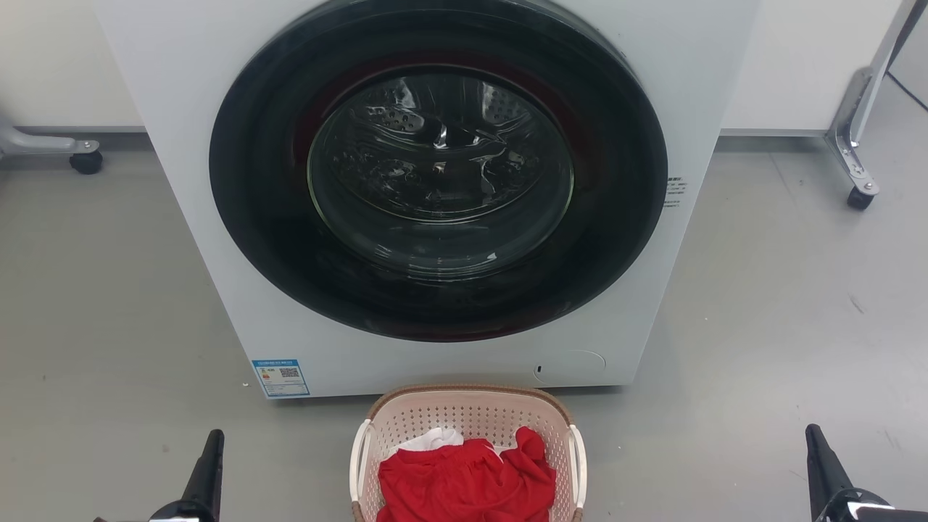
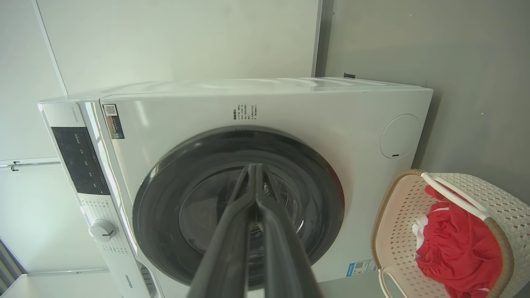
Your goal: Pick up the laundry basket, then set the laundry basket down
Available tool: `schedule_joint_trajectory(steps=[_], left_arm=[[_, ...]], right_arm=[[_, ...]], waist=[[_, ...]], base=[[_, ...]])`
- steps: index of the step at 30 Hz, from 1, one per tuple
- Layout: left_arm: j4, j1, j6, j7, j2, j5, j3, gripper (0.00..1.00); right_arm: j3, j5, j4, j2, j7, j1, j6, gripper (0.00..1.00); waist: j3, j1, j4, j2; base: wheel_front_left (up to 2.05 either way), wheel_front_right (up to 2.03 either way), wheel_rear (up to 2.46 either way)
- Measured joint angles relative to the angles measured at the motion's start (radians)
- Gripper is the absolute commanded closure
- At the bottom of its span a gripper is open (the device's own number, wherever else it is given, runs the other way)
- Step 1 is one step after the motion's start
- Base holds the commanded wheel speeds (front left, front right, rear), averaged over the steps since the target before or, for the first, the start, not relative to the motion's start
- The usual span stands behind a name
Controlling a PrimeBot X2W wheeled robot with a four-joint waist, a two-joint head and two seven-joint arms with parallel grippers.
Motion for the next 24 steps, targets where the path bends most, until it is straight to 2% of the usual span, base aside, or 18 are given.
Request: schedule_joint_trajectory(steps=[4,5,11,18,24], left_arm=[[0.000,0.000,0.000,0.000,0.000,0.000,0.000,1.00],[0.000,0.000,0.000,0.000,0.000,0.000,0.000,0.00],[0.048,0.048,0.002,-0.001,-0.012,0.000,-0.007,0.00],[0.042,0.051,0.002,-0.022,-0.012,0.011,-0.035,0.00],[0.028,0.051,0.020,-0.047,-0.012,0.061,-0.047,0.00]], right_arm=[[0.000,0.000,0.000,0.000,0.000,0.000,0.000,1.00],[0.000,0.000,0.000,0.000,0.000,0.000,0.000,0.00],[0.009,0.000,0.048,0.019,-0.001,0.043,-0.005,0.00],[0.047,-0.002,0.045,0.019,-0.027,0.045,-0.006,0.00],[0.070,-0.017,0.041,0.019,-0.046,0.045,-0.008,0.00]], waist=[[0.000,0.0000,0.000,0.0000],[0.000,0.0000,0.000,0.0000],[0.000,0.0000,0.000,0.0000],[0.000,0.0000,0.001,0.0000],[0.000,0.0000,0.002,0.0000]], base=[[0.00,0.00,0.00],[0.00,0.00,0.00],[0.00,0.00,0.00],[0.00,0.00,0.00],[0.00,0.00,0.00]])
